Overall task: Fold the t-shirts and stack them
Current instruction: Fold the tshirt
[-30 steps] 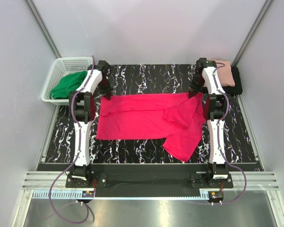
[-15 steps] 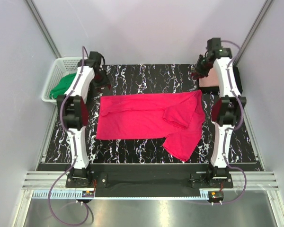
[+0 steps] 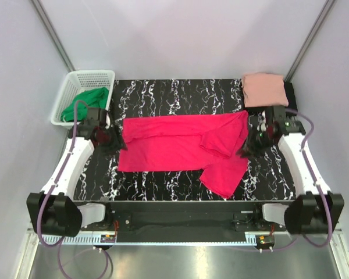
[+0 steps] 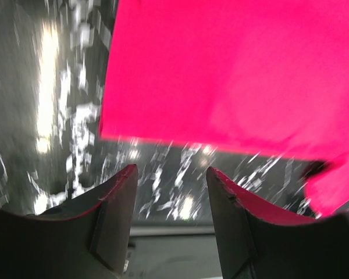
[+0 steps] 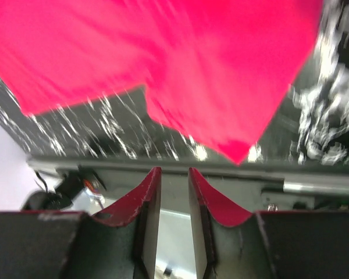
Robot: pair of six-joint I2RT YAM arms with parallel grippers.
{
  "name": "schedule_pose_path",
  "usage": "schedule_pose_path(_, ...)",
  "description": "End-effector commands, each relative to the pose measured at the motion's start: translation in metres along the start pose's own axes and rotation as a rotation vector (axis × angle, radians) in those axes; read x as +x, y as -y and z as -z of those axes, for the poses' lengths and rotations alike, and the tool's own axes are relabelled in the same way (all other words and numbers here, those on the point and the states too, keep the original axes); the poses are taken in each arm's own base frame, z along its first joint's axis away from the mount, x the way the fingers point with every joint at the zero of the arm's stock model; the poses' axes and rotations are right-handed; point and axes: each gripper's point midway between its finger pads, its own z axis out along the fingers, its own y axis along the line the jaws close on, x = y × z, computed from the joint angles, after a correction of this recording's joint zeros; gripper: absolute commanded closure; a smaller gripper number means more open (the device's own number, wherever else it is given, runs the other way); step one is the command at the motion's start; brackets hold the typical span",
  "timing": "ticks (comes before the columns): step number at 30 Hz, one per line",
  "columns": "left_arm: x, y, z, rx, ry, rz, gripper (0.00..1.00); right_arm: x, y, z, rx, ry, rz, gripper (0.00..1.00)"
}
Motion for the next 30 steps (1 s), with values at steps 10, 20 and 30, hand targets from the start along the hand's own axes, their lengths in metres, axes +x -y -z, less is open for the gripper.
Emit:
schedule_pose_path(10, 0.058, -0.024, -0.022, -0.007, -0.047, 0.115, 0.42, 0.099, 0.036, 0.007, -0.044, -0.038, -0.101, 0.69)
schedule_pose_path(20, 0.085, -0.026, -0.009, -0.035, -0.101, 0.344, 0.44, 0.113, 0.039, 0.016, 0.043, -0.106, -0.313, 0.7)
schedule_pose_path(30, 0.101, -0.032, -0.019, -0.074, -0.119, 0.516, 0.44, 0.113, 0.011, 0.02, -0.078, -0.147, -0.428, 0.71)
